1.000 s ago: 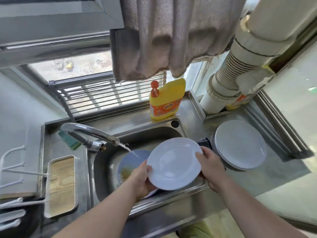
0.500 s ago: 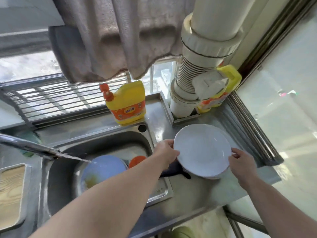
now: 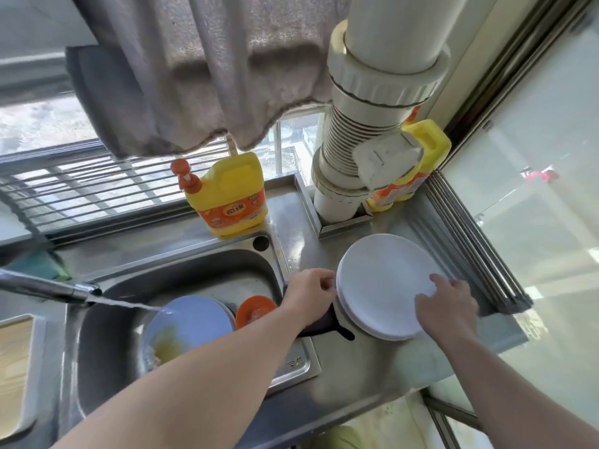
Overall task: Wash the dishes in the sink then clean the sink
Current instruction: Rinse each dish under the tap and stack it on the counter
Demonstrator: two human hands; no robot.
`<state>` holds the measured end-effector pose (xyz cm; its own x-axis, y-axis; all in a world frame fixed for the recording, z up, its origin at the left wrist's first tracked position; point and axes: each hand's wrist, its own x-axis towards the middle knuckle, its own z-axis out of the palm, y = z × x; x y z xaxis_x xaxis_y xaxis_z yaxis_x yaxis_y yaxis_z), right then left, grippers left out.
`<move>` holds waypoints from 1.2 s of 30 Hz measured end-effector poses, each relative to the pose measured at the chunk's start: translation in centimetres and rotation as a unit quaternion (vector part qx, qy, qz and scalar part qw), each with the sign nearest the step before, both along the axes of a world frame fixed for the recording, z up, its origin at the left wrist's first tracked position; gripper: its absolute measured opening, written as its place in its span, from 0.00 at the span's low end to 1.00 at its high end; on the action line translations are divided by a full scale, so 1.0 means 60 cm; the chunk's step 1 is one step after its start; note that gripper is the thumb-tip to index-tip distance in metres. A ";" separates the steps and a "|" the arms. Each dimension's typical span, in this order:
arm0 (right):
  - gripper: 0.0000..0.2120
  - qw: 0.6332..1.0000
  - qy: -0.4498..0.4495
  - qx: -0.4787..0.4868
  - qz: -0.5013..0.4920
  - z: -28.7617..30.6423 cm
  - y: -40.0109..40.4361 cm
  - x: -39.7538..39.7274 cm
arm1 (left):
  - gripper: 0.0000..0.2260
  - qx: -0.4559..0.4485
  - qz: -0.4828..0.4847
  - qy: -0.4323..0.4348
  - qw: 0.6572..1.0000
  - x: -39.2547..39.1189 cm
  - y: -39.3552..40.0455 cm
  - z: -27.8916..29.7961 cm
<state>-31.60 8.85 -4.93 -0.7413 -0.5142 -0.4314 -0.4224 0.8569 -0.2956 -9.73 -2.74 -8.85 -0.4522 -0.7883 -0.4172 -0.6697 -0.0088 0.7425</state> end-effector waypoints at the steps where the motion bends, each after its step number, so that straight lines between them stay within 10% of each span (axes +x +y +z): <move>1: 0.24 0.999 0.005 -0.017 0.034 0.002 -0.013 0.025 | 0.10 0.005 0.016 0.009 1.000 0.016 0.000 0.004; 9: 0.13 0.937 -0.119 -0.172 0.280 -0.043 -0.134 0.339 | 0.13 0.022 0.105 -0.109 0.988 0.302 0.005 -0.038; 13: 0.12 0.923 -0.186 -0.050 0.333 -0.126 -0.169 0.465 | 0.08 0.035 0.196 -0.211 0.957 0.495 0.028 -0.101; 18: 0.32 0.927 -0.226 0.110 0.279 -0.241 -0.172 0.555 | 0.16 0.147 0.209 -0.245 0.935 0.605 0.022 -0.167; 36: 0.27 0.961 -0.229 0.027 0.150 -0.185 -0.137 0.593 | 0.07 0.159 0.319 -0.185 0.916 0.592 0.008 -0.163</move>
<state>3.96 0.60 -16.03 -0.2892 -0.6423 -0.7098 -0.4884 0.7367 -0.4676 25.78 -2.23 -18.62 0.2775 -0.6541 -0.7037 -0.6578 -0.6632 0.3570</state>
